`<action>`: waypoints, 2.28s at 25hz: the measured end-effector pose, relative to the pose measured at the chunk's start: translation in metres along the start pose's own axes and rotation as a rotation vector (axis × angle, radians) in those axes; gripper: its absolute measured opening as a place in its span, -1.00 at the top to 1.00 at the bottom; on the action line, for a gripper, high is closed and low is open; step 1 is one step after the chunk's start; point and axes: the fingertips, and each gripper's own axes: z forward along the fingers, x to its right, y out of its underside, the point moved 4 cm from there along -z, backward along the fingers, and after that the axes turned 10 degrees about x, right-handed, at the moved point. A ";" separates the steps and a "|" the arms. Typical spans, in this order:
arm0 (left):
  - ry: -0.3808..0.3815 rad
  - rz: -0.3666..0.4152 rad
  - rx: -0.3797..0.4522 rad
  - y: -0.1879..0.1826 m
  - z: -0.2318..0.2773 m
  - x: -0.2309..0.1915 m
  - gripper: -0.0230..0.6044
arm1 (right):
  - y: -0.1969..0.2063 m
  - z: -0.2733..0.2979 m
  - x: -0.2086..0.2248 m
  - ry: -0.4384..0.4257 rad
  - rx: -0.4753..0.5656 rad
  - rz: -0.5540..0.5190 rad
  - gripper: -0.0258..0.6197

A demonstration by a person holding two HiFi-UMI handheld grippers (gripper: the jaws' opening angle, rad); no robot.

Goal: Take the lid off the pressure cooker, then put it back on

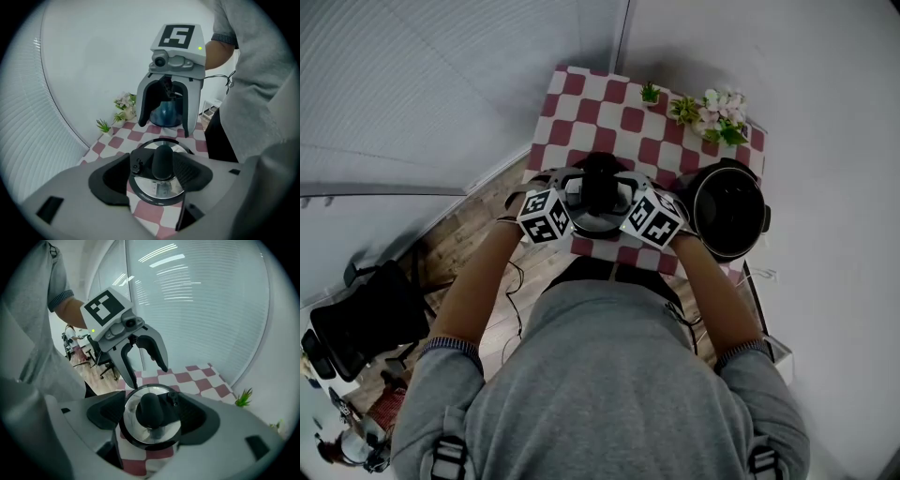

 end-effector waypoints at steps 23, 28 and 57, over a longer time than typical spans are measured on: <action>0.154 0.032 -0.193 0.058 0.063 0.019 -0.07 | 0.069 0.070 0.002 -0.107 -0.328 -0.129 -0.21; 0.182 0.028 -0.218 0.065 0.071 0.023 -0.08 | 0.072 0.077 0.002 -0.108 -0.343 -0.131 -0.21; 0.214 0.025 -0.235 0.051 0.063 0.025 -0.03 | 0.063 0.071 -0.003 -0.110 -0.356 -0.205 0.02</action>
